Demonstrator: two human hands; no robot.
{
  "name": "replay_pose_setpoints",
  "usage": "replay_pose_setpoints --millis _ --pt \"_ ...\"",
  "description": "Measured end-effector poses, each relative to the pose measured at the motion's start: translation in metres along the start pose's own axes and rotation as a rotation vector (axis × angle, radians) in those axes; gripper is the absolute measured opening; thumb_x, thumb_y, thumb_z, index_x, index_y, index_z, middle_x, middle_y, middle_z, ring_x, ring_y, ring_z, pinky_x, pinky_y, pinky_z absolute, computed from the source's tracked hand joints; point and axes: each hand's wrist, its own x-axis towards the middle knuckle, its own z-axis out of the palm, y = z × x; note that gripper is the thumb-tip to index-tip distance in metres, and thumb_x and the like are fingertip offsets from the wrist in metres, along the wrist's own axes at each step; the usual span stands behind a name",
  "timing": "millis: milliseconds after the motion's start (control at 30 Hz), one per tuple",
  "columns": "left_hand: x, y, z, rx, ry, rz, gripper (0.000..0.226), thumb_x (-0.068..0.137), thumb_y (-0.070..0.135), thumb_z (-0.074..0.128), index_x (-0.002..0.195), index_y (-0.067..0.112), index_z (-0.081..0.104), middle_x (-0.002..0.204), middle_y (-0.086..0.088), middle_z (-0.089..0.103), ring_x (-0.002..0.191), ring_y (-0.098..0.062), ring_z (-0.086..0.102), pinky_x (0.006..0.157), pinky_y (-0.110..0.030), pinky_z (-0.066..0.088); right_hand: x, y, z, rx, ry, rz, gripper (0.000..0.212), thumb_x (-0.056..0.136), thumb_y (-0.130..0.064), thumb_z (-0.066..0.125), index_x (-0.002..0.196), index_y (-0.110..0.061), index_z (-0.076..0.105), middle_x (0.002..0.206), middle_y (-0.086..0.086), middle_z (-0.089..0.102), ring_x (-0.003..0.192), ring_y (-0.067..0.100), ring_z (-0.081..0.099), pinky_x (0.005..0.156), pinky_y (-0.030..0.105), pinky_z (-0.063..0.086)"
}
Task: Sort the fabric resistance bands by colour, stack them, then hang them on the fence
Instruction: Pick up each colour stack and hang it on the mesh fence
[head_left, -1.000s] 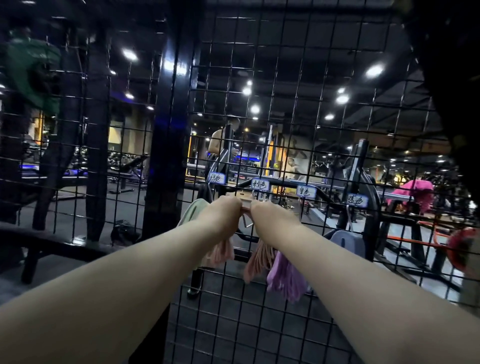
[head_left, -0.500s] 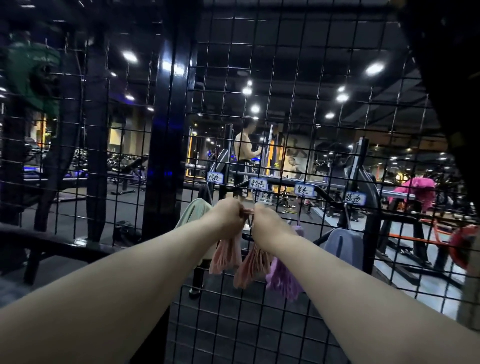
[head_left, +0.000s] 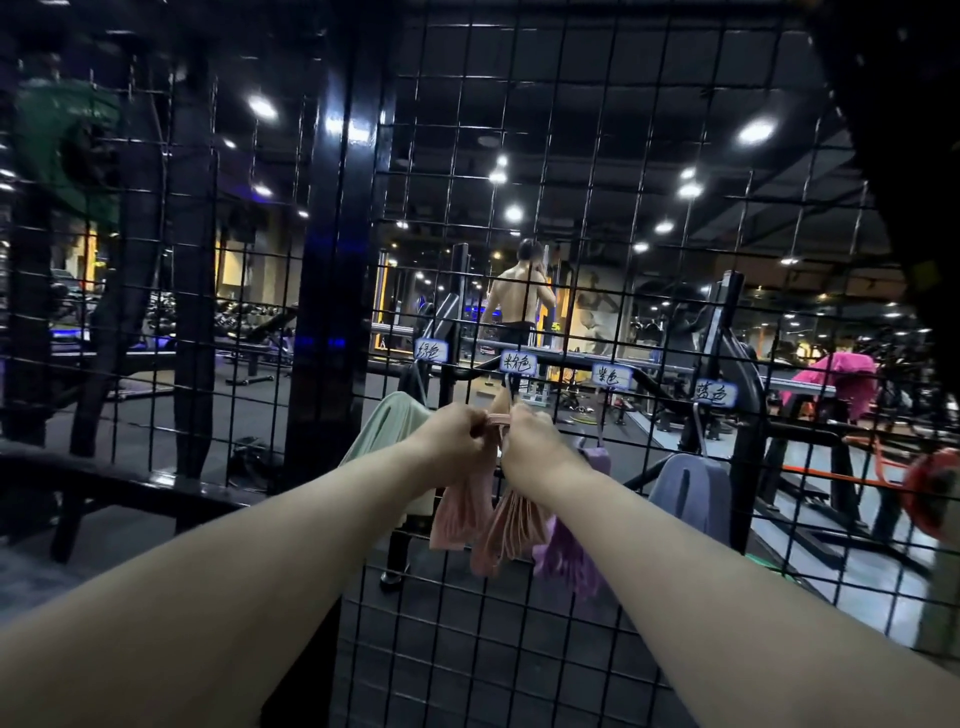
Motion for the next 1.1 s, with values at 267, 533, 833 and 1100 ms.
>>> replay_pose_setpoints --millis 267,533,833,1100 --pt "0.002 0.003 0.003 0.121 0.130 0.028 0.021 0.094 0.022 0.059 0.113 0.012 0.058 0.102 -0.006 0.067 0.090 -0.018 0.061 0.080 -0.026 0.046 0.004 0.001 0.003 0.031 -0.011 0.014 0.030 0.097 -0.014 0.036 0.124 -0.009 0.047 0.129 0.017 0.046 0.106 0.033 0.058 0.090 0.044 0.048" --pt "0.003 -0.005 0.016 0.078 0.153 0.018 0.019 0.088 0.011 0.056 0.099 0.016 0.071 0.090 -0.001 0.072 0.088 -0.019 0.067 0.082 -0.038 0.055 0.004 0.003 0.006 0.036 0.008 0.053 0.024 0.098 -0.014 0.035 0.115 -0.011 0.050 0.113 0.013 0.059 0.101 0.034 0.060 0.075 0.038 0.045" --pt "-0.008 -0.009 0.028 -0.006 0.193 0.038 0.016 0.100 0.015 0.048 0.097 0.010 0.063 0.093 -0.002 0.069 0.087 -0.020 0.063 0.077 -0.032 0.048 -0.005 0.005 0.021 0.098 0.036 0.056 0.030 0.100 -0.010 0.030 0.127 -0.009 0.044 0.132 0.015 0.050 0.119 0.036 0.053 0.086 0.042 0.040" --pt "-0.016 -0.015 0.039 0.034 0.258 -0.013 0.015 0.094 0.013 0.051 0.093 0.019 0.065 0.087 0.005 0.068 0.080 -0.016 0.060 0.071 -0.030 0.046 -0.009 0.009 0.028 0.214 0.019 0.053 0.031 0.101 -0.020 0.028 0.127 -0.009 0.041 0.127 0.018 0.048 0.114 0.036 0.055 0.097 0.054 0.045"
